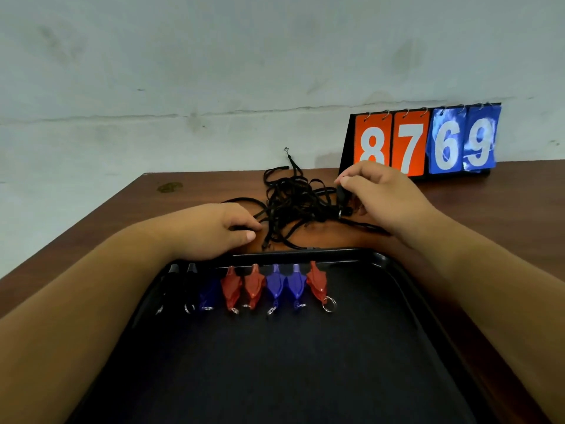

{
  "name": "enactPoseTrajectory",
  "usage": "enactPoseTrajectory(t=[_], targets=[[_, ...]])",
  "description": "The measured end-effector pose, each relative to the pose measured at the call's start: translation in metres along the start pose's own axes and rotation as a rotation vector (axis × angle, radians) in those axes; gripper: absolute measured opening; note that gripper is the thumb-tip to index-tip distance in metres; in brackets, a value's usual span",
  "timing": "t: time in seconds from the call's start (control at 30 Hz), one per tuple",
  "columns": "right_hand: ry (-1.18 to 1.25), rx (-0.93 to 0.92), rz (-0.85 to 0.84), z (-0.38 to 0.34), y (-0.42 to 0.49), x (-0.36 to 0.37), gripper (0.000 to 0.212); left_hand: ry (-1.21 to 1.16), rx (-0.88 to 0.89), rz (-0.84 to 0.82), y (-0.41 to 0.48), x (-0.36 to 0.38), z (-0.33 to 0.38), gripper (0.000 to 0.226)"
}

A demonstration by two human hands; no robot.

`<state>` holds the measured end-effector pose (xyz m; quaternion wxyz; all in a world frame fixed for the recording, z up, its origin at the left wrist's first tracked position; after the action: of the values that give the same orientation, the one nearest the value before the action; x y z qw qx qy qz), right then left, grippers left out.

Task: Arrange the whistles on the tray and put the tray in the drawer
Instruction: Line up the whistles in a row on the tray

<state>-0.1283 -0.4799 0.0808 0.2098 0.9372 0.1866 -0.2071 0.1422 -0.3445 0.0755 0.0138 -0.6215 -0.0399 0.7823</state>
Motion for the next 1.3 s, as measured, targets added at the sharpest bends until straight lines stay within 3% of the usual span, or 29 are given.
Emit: enactPoseTrajectory(t=[0.3, 0.47, 0.9, 1.1, 1.3], targets=[[0.039, -0.102, -0.514, -0.014, -0.019, 0.004, 0.012, -0.028, -0.010, -0.009, 0.000, 0.000, -0.006, 0.037], [-0.123, -0.136, -0.693, -0.023, -0.028, 0.007, 0.009, -0.019, 0.002, -0.012, 0.000, 0.000, -0.004, 0.038], [-0.211, -0.134, -0.782, -0.024, -0.031, 0.004, 0.008, -0.009, -0.009, 0.007, -0.002, 0.000, -0.002, 0.038], [-0.365, -0.123, -0.823, -0.021, -0.029, 0.004, 0.008, -0.012, -0.023, 0.033, -0.003, -0.002, 0.000, 0.034], [-0.244, -0.165, -0.789, -0.026, -0.034, 0.010, 0.014, 0.003, -0.025, 0.036, -0.005, -0.003, 0.003, 0.035]])
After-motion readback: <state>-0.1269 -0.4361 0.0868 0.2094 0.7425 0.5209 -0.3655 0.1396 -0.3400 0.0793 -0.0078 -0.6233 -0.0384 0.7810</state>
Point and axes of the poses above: each hand's wrist, its own y-axis towards the middle knuckle, its own x-axis out of the palm, z = x × y, the point moved 3 cm from there along y, towards the middle knuckle, and after that the axes turned 1 degree about -x, right-handed, at the moved point
